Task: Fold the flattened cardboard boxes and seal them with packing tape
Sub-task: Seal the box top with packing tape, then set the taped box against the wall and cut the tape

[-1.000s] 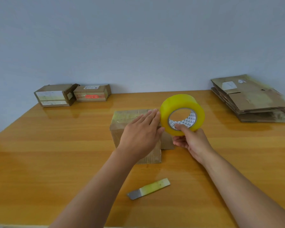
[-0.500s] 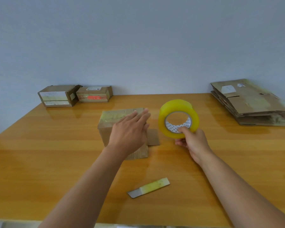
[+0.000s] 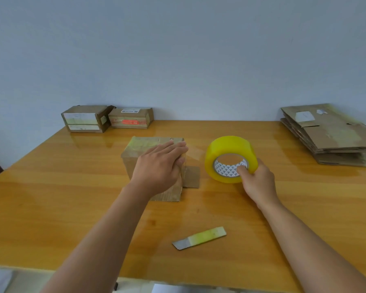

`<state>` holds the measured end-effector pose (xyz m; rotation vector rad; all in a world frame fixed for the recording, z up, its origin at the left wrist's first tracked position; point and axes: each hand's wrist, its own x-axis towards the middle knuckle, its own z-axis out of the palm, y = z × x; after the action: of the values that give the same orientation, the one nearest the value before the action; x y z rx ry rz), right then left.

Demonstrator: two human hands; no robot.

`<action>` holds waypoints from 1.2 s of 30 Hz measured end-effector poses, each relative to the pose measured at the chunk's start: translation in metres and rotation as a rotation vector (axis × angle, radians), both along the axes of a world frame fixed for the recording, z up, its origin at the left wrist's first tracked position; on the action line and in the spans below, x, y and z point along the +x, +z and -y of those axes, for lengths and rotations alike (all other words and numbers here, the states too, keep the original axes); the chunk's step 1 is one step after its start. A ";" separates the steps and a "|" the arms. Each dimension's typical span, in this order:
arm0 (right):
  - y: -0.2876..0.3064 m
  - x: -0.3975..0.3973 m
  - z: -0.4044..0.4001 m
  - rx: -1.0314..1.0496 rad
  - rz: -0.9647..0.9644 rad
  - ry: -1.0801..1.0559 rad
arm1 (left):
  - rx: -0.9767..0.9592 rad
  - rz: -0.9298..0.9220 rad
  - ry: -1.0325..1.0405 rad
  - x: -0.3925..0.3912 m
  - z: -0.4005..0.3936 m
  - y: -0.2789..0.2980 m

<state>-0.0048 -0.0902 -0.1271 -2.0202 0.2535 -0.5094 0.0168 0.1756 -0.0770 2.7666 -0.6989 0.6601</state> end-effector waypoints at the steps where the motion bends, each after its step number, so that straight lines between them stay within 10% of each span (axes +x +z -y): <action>1: 0.001 0.000 0.000 -0.009 0.008 -0.007 | -0.003 -0.002 0.001 0.000 0.001 0.000; 36: 0.004 -0.013 -0.002 -0.147 0.138 -0.136 | -0.112 -0.092 0.180 0.008 -0.061 0.007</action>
<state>-0.0182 -0.0881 -0.1233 -2.1080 0.2767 -0.7692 0.0245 0.2367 -0.0696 2.7565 -0.3853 0.5811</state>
